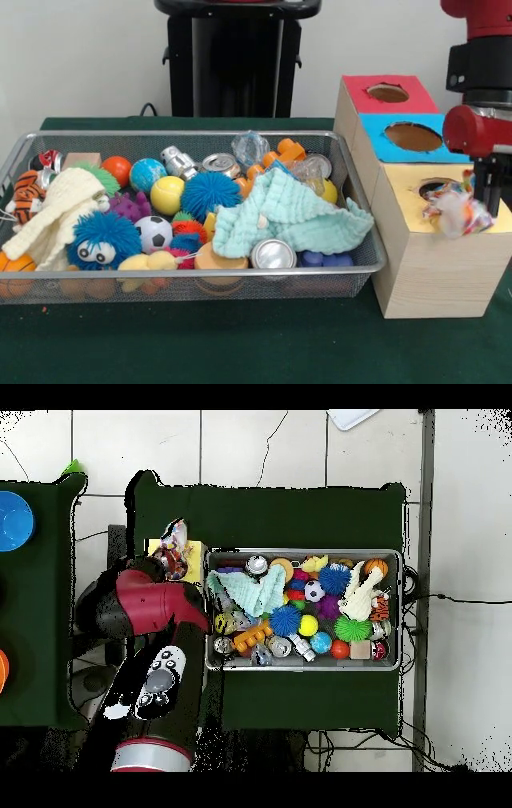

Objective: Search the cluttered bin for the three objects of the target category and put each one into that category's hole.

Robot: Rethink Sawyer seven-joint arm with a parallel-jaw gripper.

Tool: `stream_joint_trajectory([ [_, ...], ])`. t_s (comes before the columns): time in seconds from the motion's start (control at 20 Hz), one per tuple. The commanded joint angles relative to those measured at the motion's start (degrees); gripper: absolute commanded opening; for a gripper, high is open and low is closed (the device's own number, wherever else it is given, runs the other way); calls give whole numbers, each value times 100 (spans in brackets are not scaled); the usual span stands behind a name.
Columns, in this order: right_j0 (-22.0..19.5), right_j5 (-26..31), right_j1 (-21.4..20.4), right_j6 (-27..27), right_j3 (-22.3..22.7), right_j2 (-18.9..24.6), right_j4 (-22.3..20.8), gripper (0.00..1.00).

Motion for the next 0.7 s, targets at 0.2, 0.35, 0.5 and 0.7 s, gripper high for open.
stream_joint_trajectory([
  [0.2,-178,-50,1836,840,-793,-958,-2,0],
  [0.35,-263,165,1798,633,-785,-852,-173,0],
  [0.5,-349,226,1743,437,-751,-773,-366,0],
  [0.7,-515,343,1589,372,-623,-569,-419,0],
])
